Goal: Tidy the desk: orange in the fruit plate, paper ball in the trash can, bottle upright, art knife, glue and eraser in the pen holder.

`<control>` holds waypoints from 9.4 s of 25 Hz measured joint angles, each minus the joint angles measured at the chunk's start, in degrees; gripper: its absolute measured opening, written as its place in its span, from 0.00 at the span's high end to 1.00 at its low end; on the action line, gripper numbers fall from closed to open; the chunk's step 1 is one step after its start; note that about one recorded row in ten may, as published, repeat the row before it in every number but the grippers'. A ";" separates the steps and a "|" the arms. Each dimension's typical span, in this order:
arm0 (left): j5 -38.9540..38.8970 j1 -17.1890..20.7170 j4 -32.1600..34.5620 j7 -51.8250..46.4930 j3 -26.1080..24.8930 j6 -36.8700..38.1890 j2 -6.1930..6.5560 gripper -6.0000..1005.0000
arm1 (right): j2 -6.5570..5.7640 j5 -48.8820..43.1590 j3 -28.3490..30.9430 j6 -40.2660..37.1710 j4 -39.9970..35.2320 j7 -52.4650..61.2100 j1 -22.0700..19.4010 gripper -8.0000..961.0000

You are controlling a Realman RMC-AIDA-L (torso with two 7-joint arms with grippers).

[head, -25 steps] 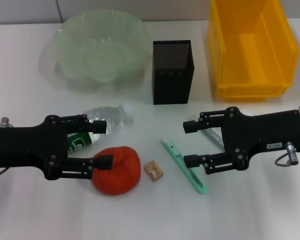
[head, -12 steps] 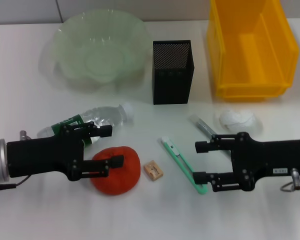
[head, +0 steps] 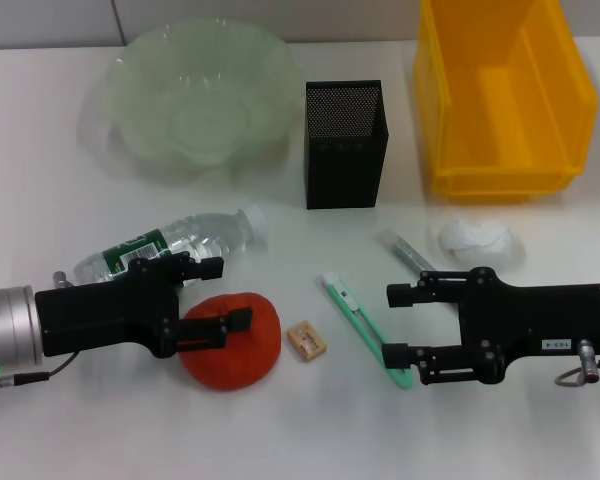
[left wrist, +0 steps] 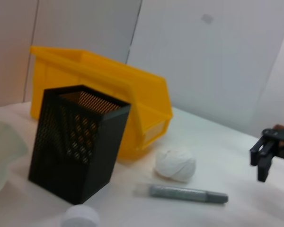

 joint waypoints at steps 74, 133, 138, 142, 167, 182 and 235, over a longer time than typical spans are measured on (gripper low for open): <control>-16.86 -18.44 0.56 -2.23 7.76 -47.06 -0.45 0.77 | 0.15 6.76 0.00 -2.18 8.99 -3.39 2.68 0.24; -17.88 0.87 3.53 -1.25 13.17 16.96 0.18 0.33 | -0.02 -48.07 -12.76 -1.38 -36.75 68.00 17.21 0.24; -17.95 0.91 3.54 -1.36 13.00 16.91 0.18 0.33 | -0.10 -48.12 -13.13 2.66 -34.87 68.26 16.71 0.24; -17.90 0.74 3.54 -1.29 12.95 16.80 0.19 0.32 | -0.11 -48.02 -13.51 5.10 -32.76 68.28 16.55 0.24; -17.89 -0.03 3.53 -0.86 13.14 14.50 0.09 0.33 | 0.08 -44.08 -19.13 14.44 -33.55 68.81 13.31 0.44; -17.89 0.11 3.45 -0.86 13.30 13.28 0.10 0.33 | 0.07 -19.54 -8.26 35.07 -39.32 57.36 2.22 0.45; -18.59 1.27 3.44 -1.51 11.57 14.73 0.12 0.33 | -0.14 8.66 -11.54 35.08 -31.09 38.56 -1.75 0.20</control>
